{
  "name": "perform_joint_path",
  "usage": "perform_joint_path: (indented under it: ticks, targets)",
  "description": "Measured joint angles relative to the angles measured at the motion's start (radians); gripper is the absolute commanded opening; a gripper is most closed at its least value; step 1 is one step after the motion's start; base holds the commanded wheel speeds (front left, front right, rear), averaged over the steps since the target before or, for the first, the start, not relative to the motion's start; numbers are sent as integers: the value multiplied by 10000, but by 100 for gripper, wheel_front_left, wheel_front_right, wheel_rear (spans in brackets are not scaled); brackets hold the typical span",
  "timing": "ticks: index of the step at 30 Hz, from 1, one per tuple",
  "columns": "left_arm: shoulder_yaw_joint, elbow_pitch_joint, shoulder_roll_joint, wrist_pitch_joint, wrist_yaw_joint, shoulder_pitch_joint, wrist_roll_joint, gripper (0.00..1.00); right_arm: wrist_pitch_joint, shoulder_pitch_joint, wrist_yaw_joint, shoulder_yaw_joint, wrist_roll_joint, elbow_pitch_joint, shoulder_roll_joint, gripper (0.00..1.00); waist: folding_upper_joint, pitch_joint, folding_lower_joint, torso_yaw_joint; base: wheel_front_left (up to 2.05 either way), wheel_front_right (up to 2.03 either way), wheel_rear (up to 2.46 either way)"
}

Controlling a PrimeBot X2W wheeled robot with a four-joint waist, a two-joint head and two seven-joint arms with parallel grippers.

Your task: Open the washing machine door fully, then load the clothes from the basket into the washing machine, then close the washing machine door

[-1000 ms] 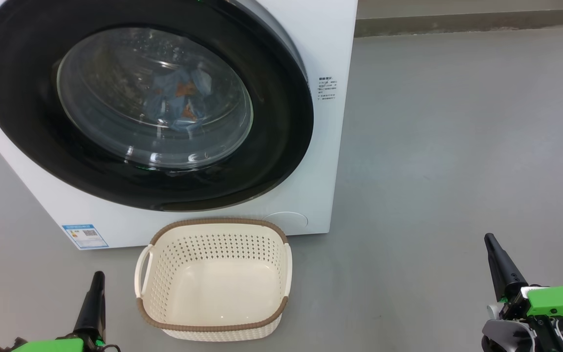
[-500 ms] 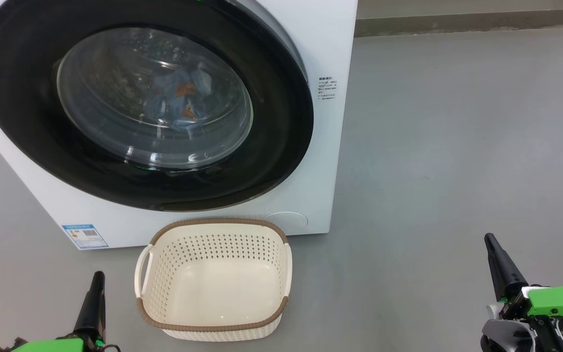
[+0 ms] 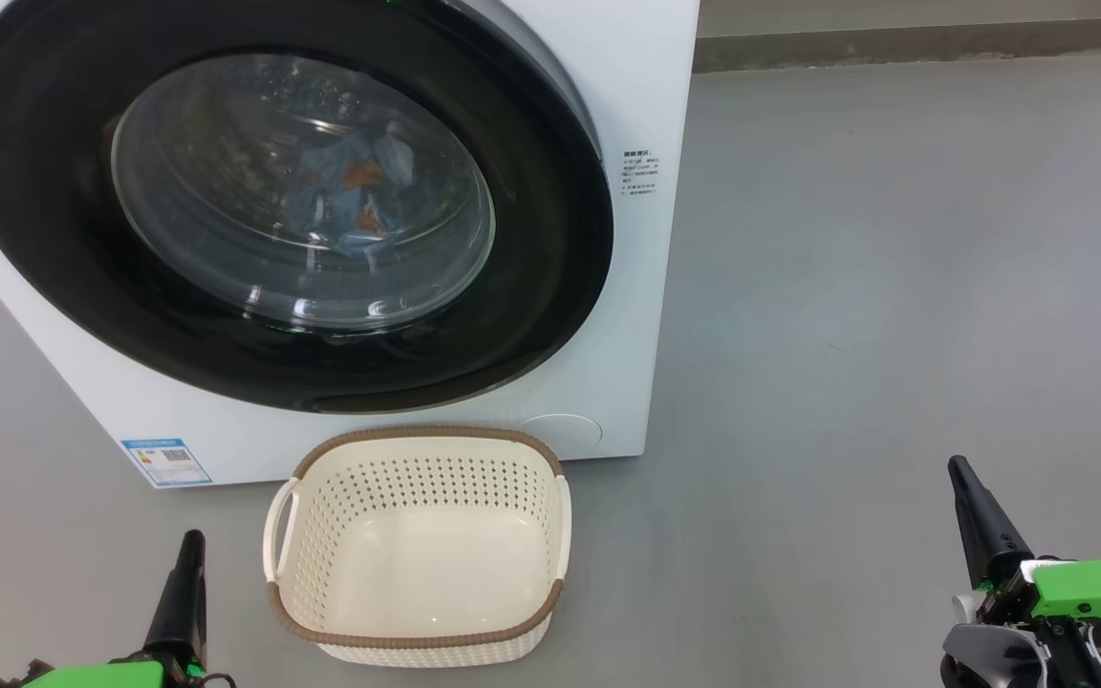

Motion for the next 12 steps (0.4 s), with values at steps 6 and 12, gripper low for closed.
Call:
perform_joint_path:
  ticks: [6,12]
  targets:
    - [0,0,0,0,2,0,0,0,-40,0,0,6,0,0,-33,0,0,0,0,0,0,0,0]
    - [0,0,0,0,0,0,0,0,-40,0,0,13,2,-2,-38,0,0,0,0,0,0,0,0]
